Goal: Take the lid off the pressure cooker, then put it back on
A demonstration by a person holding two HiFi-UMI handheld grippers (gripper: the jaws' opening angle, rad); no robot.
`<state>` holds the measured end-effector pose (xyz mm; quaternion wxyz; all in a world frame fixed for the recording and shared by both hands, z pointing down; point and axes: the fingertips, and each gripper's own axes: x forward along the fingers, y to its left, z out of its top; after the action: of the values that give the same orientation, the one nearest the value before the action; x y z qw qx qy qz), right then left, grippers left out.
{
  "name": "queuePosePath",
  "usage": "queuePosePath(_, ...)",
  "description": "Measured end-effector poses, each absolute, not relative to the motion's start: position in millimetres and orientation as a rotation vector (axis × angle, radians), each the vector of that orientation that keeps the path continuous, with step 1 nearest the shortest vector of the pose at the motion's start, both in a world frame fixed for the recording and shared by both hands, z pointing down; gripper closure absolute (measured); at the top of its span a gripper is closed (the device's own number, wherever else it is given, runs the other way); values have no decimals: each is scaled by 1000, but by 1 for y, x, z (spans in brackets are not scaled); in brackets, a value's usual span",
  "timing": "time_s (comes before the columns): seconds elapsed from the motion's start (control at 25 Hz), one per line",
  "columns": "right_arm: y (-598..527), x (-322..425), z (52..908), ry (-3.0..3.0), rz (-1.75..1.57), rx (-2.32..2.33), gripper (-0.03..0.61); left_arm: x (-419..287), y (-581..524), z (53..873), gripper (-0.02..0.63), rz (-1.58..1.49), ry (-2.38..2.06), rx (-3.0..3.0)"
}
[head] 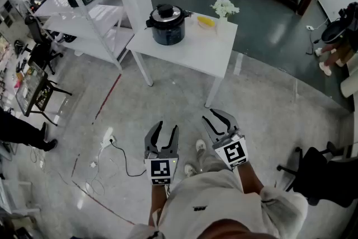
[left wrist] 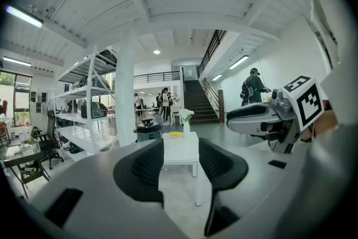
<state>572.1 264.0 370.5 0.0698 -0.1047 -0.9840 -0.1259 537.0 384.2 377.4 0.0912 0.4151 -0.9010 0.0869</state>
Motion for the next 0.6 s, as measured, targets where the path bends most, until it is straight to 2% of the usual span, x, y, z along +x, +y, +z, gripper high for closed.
queuePosePath(0.2, 257, 550, 374, -2951, -250, -339, 462, 513, 368, 378, 408, 263, -2679, 1241)
queuePosePath(0.6, 217, 476, 381, -2913, -203, -440, 462, 443, 314, 381, 413, 285, -2697, 1192)
